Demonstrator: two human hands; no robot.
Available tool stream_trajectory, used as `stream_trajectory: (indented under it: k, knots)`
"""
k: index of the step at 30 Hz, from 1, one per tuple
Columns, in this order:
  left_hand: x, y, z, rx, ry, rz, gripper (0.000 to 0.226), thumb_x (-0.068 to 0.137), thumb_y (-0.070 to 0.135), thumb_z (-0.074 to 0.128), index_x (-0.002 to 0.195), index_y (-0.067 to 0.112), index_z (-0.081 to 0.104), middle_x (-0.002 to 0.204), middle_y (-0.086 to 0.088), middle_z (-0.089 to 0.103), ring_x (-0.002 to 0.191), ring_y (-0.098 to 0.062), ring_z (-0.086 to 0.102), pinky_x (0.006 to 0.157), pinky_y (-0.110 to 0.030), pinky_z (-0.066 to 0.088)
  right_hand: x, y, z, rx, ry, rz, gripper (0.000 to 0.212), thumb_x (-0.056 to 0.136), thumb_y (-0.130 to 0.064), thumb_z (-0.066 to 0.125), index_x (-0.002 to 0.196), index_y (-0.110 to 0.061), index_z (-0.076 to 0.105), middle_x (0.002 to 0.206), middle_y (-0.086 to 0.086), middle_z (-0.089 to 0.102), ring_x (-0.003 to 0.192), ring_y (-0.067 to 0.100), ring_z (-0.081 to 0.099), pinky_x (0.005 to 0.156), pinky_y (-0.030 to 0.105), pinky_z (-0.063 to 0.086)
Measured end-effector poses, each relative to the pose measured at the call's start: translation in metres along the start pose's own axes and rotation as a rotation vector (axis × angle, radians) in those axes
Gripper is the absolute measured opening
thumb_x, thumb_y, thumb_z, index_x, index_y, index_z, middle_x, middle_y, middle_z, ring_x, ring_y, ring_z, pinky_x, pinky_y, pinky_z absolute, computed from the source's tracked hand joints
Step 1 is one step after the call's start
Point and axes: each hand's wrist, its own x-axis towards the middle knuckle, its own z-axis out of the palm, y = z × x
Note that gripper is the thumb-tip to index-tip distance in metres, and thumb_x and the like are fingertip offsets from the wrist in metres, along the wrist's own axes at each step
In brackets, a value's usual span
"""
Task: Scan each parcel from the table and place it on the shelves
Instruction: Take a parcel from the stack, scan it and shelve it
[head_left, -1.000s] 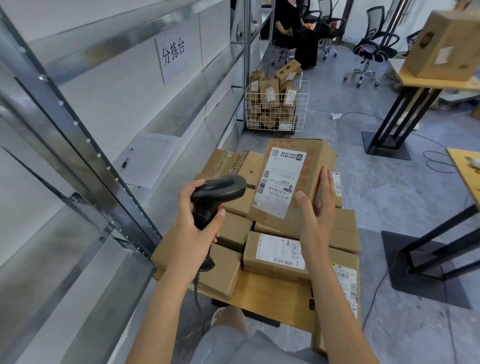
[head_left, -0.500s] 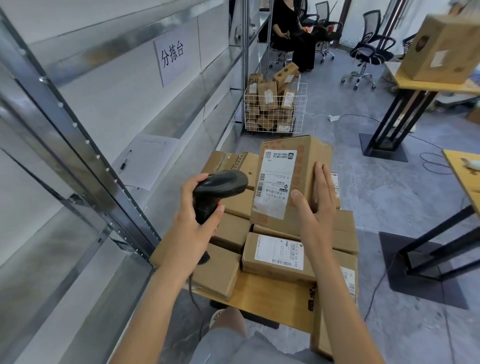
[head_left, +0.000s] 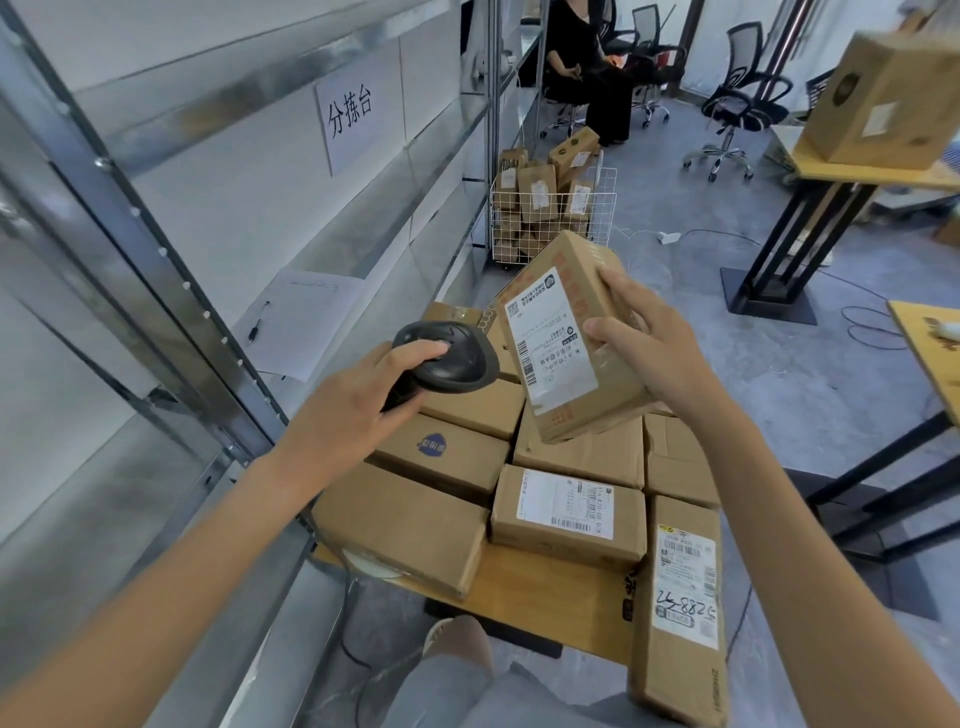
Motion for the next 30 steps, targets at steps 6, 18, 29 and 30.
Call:
stream_trajectory:
  k: [6, 18, 29, 30]
  knots:
    - [-0.001, 0.003, 0.000, -0.017, 0.008, 0.018, 0.066, 0.088, 0.007, 0.072, 0.140, 0.031, 0.038, 0.128, -0.017, 0.064, 0.101, -0.034, 0.071, 0.082, -0.045, 0.062, -0.001, -0.002, 0.006, -0.057, -0.016, -0.006, 0.063, 0.093, -0.029, 0.066, 0.151, -0.040, 0.043, 0.153, -0.012, 0.043, 0.123, 0.006, 0.045, 0.081, 0.012, 0.031]
    - [-0.004, 0.012, -0.006, 0.007, 0.007, 0.082, 0.074, 0.083, -0.005, 0.078, 0.136, 0.028, 0.038, 0.120, -0.022, 0.067, 0.091, -0.038, 0.072, 0.072, -0.050, 0.063, 0.000, -0.004, 0.012, -0.061, -0.004, 0.015, 0.063, 0.093, -0.031, 0.066, 0.150, -0.042, 0.043, 0.144, -0.017, 0.045, 0.116, 0.004, 0.045, 0.075, 0.009, 0.029]
    - [-0.004, 0.014, -0.010, 0.026, -0.021, 0.090, 0.075, 0.082, -0.006, 0.078, 0.136, 0.027, 0.038, 0.119, -0.022, 0.068, 0.088, -0.038, 0.073, 0.068, -0.049, 0.063, -0.004, -0.001, 0.015, -0.056, -0.012, 0.026, 0.064, 0.092, -0.030, 0.067, 0.151, -0.040, 0.043, 0.153, -0.013, 0.042, 0.120, 0.006, 0.044, 0.079, 0.011, 0.030]
    - [-0.004, 0.014, -0.010, 0.030, -0.022, 0.094, 0.076, 0.081, -0.006, 0.079, 0.136, 0.026, 0.038, 0.118, -0.022, 0.068, 0.088, -0.037, 0.073, 0.067, -0.048, 0.064, -0.004, -0.001, 0.015, -0.059, -0.014, 0.026, 0.064, 0.092, -0.031, 0.066, 0.151, -0.039, 0.043, 0.153, -0.013, 0.042, 0.120, 0.006, 0.044, 0.079, 0.011, 0.029]
